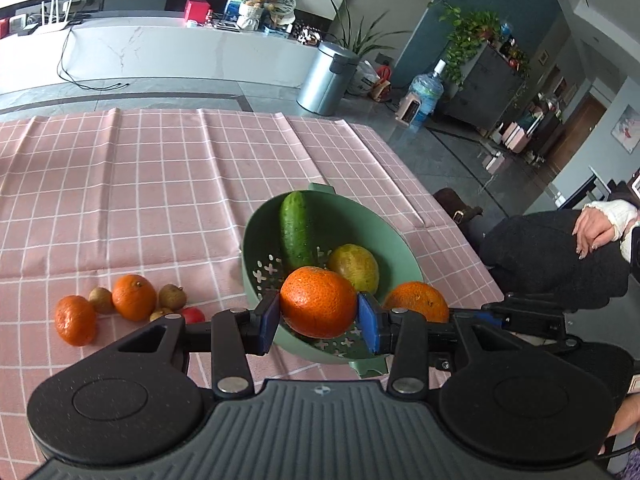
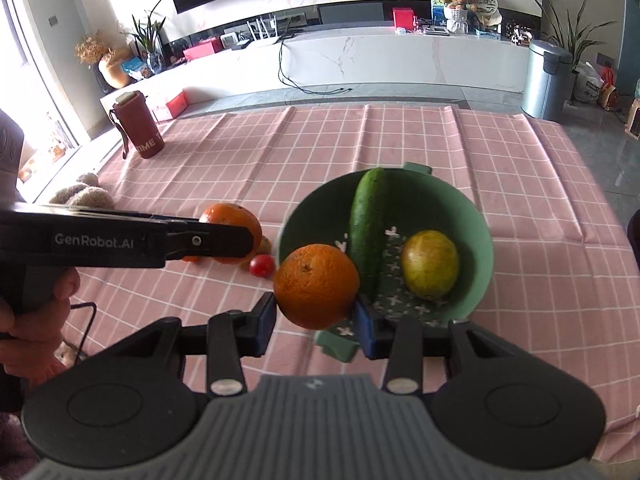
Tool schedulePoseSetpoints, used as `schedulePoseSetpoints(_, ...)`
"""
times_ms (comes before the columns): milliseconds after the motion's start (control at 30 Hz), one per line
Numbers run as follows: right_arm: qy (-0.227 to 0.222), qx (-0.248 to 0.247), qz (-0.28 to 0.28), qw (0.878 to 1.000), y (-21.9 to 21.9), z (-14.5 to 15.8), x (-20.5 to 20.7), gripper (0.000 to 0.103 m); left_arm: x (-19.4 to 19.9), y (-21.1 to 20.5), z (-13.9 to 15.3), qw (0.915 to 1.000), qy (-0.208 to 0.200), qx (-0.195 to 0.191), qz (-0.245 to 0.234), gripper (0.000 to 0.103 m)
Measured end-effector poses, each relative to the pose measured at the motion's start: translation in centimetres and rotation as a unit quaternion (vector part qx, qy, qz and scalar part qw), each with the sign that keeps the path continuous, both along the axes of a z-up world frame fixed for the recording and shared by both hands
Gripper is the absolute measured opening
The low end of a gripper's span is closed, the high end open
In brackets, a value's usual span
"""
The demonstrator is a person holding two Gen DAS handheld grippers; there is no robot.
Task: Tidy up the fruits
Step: 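Carry the orange in the left gripper while the right gripper carries its orange over the colander, then open both grippers to drop the oranges into the colander and withdraw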
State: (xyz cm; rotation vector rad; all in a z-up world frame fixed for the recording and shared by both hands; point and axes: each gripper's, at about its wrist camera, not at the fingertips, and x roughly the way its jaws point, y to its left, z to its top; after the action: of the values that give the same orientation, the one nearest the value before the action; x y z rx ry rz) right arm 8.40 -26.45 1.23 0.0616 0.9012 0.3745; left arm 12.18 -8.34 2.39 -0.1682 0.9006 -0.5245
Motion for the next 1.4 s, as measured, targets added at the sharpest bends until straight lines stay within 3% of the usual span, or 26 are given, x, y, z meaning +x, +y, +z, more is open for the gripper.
schedulePoseSetpoints(233,0.063,-0.011,0.015,0.998,-3.1,-1.7,4.4,0.038,3.2,-4.2,-1.9,0.994,0.053,0.083,-0.047,0.047)
schedulePoseSetpoints(467,0.112,-0.044,0.067,0.99,-2.6,-4.1,8.2,0.038,4.7,-6.5,-3.5,0.9782,0.065,0.166,-0.106,0.047)
schedulePoseSetpoints(900,0.154,-0.09,0.138,0.974,-1.4,-8.1,10.5,0.039,5.5,-8.7,-5.9,0.9464,0.066,0.239,-0.207,0.047)
schedulePoseSetpoints(1300,0.154,-0.114,0.158,0.969,-0.6,-8.1,10.9,0.037,5.5,-9.0,-7.1,0.9369,0.062,0.265,-0.219,0.048)
schedulePoseSetpoints(1400,0.152,-0.121,0.155,0.969,-0.6,-7.8,10.6,0.037,5.2,-9.3,-7.3,0.934,0.057,0.273,-0.223,0.053)
